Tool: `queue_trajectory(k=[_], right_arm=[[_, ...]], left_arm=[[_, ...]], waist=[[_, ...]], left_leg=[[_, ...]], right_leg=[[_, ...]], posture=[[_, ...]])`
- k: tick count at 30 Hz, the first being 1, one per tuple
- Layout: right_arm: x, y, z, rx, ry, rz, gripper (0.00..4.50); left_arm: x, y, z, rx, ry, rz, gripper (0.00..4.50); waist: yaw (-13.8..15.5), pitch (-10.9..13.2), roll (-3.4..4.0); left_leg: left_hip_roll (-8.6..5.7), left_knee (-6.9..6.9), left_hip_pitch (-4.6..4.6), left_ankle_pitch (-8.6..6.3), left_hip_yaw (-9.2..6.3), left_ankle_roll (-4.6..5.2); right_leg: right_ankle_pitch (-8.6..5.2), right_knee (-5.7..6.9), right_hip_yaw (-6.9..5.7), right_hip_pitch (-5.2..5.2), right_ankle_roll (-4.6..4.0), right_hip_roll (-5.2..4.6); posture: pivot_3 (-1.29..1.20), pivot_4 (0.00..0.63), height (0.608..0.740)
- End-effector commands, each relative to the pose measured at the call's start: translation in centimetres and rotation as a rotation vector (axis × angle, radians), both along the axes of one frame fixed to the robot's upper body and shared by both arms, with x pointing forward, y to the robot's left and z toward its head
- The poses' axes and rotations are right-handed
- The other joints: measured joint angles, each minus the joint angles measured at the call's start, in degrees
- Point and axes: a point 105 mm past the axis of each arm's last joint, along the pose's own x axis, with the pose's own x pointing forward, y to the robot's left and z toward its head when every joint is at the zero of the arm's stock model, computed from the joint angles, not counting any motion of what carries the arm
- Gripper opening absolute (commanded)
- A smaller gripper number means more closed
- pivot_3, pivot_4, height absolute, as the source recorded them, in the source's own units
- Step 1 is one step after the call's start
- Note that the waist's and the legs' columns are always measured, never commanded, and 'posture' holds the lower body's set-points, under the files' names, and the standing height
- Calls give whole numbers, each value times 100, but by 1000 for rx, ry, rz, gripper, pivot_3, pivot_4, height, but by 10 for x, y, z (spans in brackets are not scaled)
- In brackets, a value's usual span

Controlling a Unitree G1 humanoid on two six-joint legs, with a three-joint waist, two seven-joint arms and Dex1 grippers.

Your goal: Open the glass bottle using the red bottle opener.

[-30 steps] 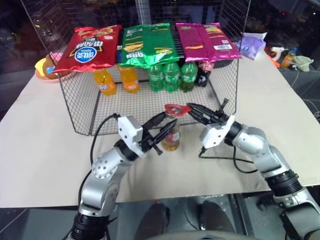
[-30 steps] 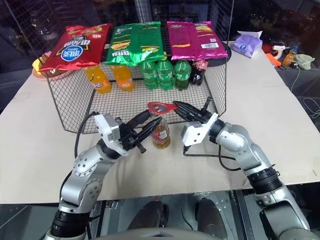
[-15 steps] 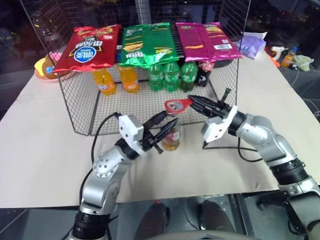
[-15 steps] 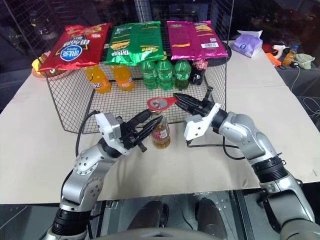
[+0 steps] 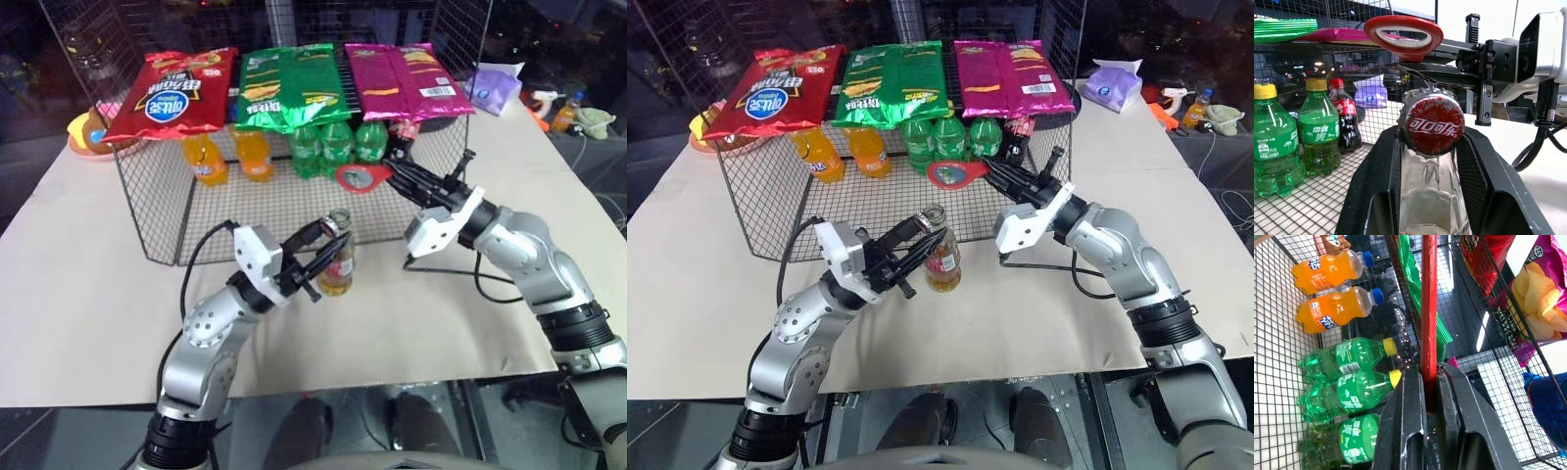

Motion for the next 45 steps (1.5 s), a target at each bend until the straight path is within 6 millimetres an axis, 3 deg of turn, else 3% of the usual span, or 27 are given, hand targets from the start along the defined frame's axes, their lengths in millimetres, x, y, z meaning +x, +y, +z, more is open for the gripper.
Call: queue_trajectory(k=[1,15,16,19,31,37,40,45], right_arm=[[-1,-8,15,113,-14,-14,0],[8,-19,-2,269,142,-67,0],[8,-18,-4,270,148,-65,0],[7,-17,-5,273,155,-62,0],[9,-18,-6,283,166,-71,0],[11,-26,-19,338,277,-84,0],[12,-29,-30,388,403,-86,0],[10,-33,-51,614,797,-64,0]], left_arm=[[1,-3,-13,27,52,-13,1131],[5,-1,-5,-15,43,9,1131],[4,-1,-5,-14,42,8,2085],[3,-1,-5,-8,31,15,3197],[2,-1,-7,0,32,13,3197],[-2,1,-11,11,48,6,3197],[-3,4,-12,14,51,13,3197],[-9,12,-13,25,53,20,3197]], waist=[[0,0,0],[-3,4,3],[-5,5,4],[-11,15,2],[-11,15,3],[-10,15,3],[-10,16,2],[-9,16,3]], left_leg=[[0,0,0,0,0,0],[0,-7,-1,0,-2,0],[0,-7,-1,0,-1,0],[0,-8,-5,0,0,0],[2,-29,-21,1,7,-1],[3,-40,-21,1,10,-1],[4,-44,-23,1,12,-1],[9,-53,-23,1,14,-1]], right_leg=[[0,0,0,0,0,0],[0,-4,-1,-2,0,0],[0,-4,0,-3,0,0],[0,-5,0,-6,0,1],[0,-10,7,-33,0,1],[0,-18,10,-36,-1,0],[0,-21,12,-39,-1,-1],[-1,-21,16,-44,-1,0]], posture=[[0,150,740],[0,150,740],[0,150,740],[0,150,740],[0,150,740],[0,150,740],[0,150,740],[0,150,740]])
